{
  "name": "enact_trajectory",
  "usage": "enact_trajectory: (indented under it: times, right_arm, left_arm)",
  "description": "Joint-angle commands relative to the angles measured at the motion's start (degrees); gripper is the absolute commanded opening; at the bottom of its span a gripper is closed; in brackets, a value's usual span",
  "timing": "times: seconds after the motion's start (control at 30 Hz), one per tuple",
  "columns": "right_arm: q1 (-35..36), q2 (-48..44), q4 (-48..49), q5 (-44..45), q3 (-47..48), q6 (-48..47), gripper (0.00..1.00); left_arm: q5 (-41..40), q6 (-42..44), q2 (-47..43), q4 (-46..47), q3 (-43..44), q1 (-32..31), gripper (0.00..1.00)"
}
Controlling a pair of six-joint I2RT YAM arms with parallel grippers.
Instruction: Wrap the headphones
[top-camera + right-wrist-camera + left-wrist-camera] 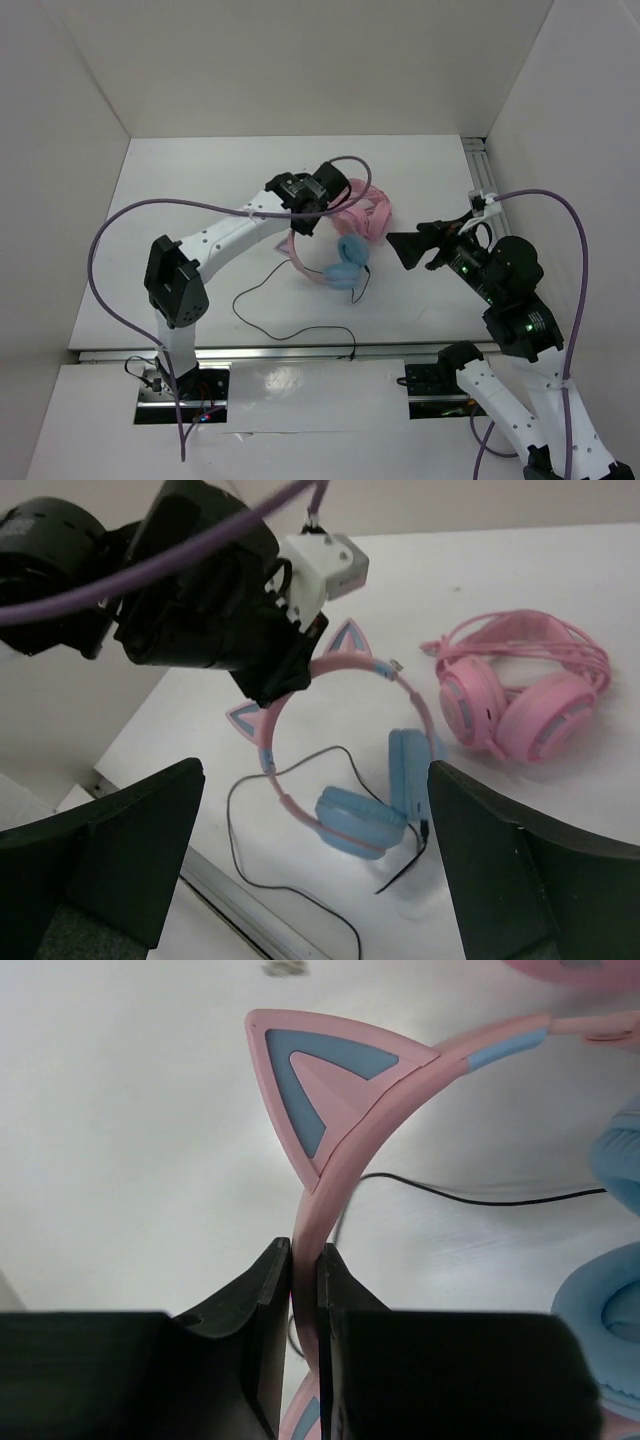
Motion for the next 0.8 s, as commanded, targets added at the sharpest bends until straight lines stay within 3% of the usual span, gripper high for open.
enact_trajectory:
  times: [0.0, 0.2, 0.37, 0.43, 0.6, 0.63, 0.77]
  right_arm:
    - [0.3, -0.6, 14.6, -5.5, -2.6, 2.1, 1.0]
    - [0.3, 3.6, 23.2, -6.7, -4.3, 3.4, 1.0]
    - [0.3, 6.8, 31.2, -11.9, -7.1, -0.2, 1.0]
    - [0.3, 8.3, 38.8, -16.1, -10.3, -2.5, 1.0]
    - [0.3, 15.8, 49.4, -22.5, -14.2, -5.3, 1.0]
    - [0.3, 17.3, 52.0, -22.5, -14.2, -5.3, 1.0]
    - [0.8, 25.5, 62.4, -27.2, -14.0, -2.7, 1.0]
  left_arm:
    - [-11.8, -8.9, -4.5, -11.1, 10.5, 0.4, 0.0]
    - [-15.1, -11.3, -8.8, -18.7, 20.9, 0.4, 0.0]
    - [-20.6, -13.7, -15.3, -18.7, 26.6, 3.6, 0.0]
    - [-22.6, -13.7, -17.4, -14.3, 26.6, 6.5, 0.0]
    - [-11.4, -11.3, -21.6, -5.5, 27.3, 17.6, 0.0]
    - [-6.1, -10.8, -21.6, -5.0, 28.5, 21.8, 0.0]
    - [4.8, -11.4, -19.2, -5.0, 34.7, 29.0, 0.0]
